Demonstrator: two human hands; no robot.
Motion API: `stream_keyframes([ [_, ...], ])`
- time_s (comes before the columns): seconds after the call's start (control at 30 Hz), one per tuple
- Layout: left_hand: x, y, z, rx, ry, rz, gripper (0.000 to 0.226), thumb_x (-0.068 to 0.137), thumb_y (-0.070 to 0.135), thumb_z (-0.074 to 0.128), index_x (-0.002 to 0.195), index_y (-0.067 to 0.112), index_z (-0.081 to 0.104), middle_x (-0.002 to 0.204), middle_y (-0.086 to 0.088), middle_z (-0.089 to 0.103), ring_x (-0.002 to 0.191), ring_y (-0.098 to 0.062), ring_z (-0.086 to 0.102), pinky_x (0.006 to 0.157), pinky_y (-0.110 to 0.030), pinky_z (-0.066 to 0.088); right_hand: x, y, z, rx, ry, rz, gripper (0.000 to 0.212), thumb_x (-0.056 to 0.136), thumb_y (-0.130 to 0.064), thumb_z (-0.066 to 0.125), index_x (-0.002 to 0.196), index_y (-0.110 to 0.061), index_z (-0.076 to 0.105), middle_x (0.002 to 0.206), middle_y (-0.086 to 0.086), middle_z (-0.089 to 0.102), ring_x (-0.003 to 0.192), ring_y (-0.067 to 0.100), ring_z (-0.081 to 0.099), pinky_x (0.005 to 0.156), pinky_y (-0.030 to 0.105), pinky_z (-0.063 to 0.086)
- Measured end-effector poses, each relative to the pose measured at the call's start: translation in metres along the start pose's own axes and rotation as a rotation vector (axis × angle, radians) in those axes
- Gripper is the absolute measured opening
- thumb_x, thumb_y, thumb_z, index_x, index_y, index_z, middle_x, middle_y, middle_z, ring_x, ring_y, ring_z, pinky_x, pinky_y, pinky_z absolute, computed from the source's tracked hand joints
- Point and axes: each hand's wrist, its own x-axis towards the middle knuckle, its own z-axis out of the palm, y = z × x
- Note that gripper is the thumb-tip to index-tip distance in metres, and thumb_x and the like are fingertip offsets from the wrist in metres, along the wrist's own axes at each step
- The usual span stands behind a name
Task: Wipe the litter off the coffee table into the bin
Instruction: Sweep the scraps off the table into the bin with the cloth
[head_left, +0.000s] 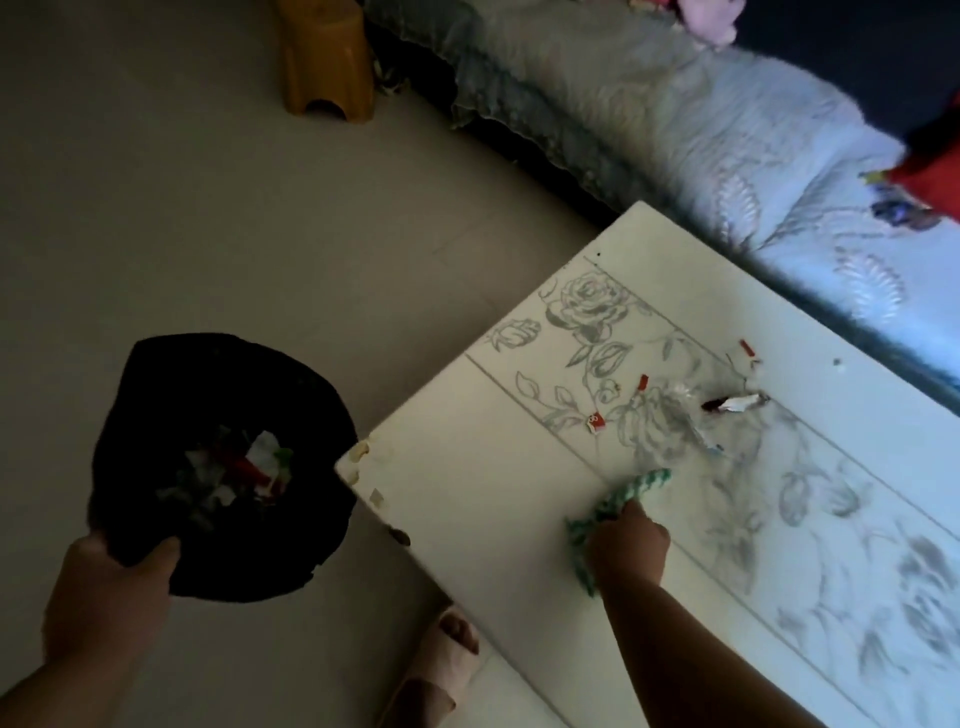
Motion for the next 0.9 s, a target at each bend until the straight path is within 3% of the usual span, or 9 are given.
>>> stream_keyframes([
  [0.1,0.052,0.039,0.026,-0.062,-0.07,-0.126,0.051,0.089,0.025,0.064,0.133,0.002,0.05,0.107,-0.02,0.06,0.091,-0.043,0.06,0.092,-0.062,0.048,0.018,-0.023,0.003,0.084,0.044,0.068,0.045,0.08,-0.003,0.043,0.124,-0.01,0.05,0.116,0.025,0.049,0.103,0.047,0.053,0.097,0.048,0.045],
  [0.13,0.061,0.055,0.034,-0.074,-0.072,-0.105,0.05,0.089,0.024,0.064,0.131,0.001,0.051,0.11,-0.024,0.061,0.093,-0.045,0.061,0.091,-0.062,0.048,0.025,-0.031,0.004,0.092,0.044,0.083,0.046,0.08,-0.003,0.043,0.125,-0.011,0.049,0.117,0.025,0.048,0.104,0.046,0.053,0.097,0.049,0.045],
  [0.2,0.058,0.095,0.04,-0.023,-0.066,0.022,0.04,0.085,0.025,0.067,0.118,0.002,0.058,0.096,-0.026,0.066,0.08,-0.048,0.065,0.075,-0.064,0.053,0.038,-0.044,0.001,0.089,0.038,0.109,0.045,0.083,-0.005,0.044,0.127,-0.013,0.047,0.117,0.023,0.049,0.106,0.044,0.052,0.097,0.047,0.043],
  [0.27,0.048,0.133,0.043,0.026,-0.075,0.116,0.037,0.084,0.029,0.068,0.11,0.004,0.06,0.086,-0.023,0.067,0.07,-0.044,0.065,0.063,-0.052,0.055,0.051,-0.059,-0.001,0.078,0.027,0.092,0.044,0.084,-0.008,0.047,0.127,-0.015,0.047,0.116,0.021,0.05,0.105,0.041,0.052,0.096,0.045,0.042],
  [0.33,0.043,0.165,0.053,0.061,-0.102,0.174,0.04,0.085,0.031,0.068,0.112,0.005,0.056,0.088,-0.02,0.066,0.071,-0.04,0.063,0.059,-0.039,0.048,0.066,-0.072,-0.004,0.064,0.018,0.085,0.044,0.084,-0.009,0.048,0.128,-0.016,0.047,0.116,0.021,0.05,0.106,0.04,0.052,0.098,0.044,0.04],
  [0.47,0.043,0.218,0.081,0.087,-0.187,0.303,0.043,0.088,0.027,0.066,0.119,0.001,0.052,0.094,-0.017,0.058,0.077,-0.035,0.056,0.061,-0.038,0.041,0.087,-0.094,-0.003,0.035,0.026,0.117,0.05,0.085,-0.007,0.046,0.134,-0.017,0.045,0.117,0.024,0.049,0.108,0.042,0.05,0.099,0.042,0.041],
  [0.63,0.052,0.276,0.117,0.159,-0.308,0.416,0.042,0.087,0.023,0.067,0.12,-0.001,0.056,0.112,-0.025,0.065,0.095,-0.043,0.062,0.068,-0.037,0.04,0.105,-0.106,-0.001,0.068,0.089,0.181,0.054,0.083,-0.002,0.041,0.135,-0.016,0.044,0.119,0.025,0.047,0.109,0.044,0.051,0.1,0.046,0.043],
  [0.8,0.071,0.33,0.154,0.233,-0.46,0.499,0.042,0.089,0.024,0.065,0.122,0.001,0.054,0.114,-0.022,0.064,0.09,-0.038,0.06,0.069,-0.038,0.042,0.131,-0.12,-0.007,0.063,0.13,0.245,0.052,0.084,-0.006,0.042,0.134,-0.018,0.044,0.122,0.023,0.046,0.113,0.044,0.048,0.098,0.05,0.043],
  [0.9,0.085,0.352,0.174,0.28,-0.523,0.558,0.041,0.087,0.024,0.065,0.119,0.002,0.053,0.097,-0.013,0.061,0.08,-0.032,0.056,0.067,-0.037,0.041,0.148,-0.134,-0.011,0.035,0.141,0.264,0.051,0.085,-0.011,0.043,0.135,-0.022,0.044,0.125,0.022,0.045,0.114,0.045,0.047,0.098,0.048,0.042],
])
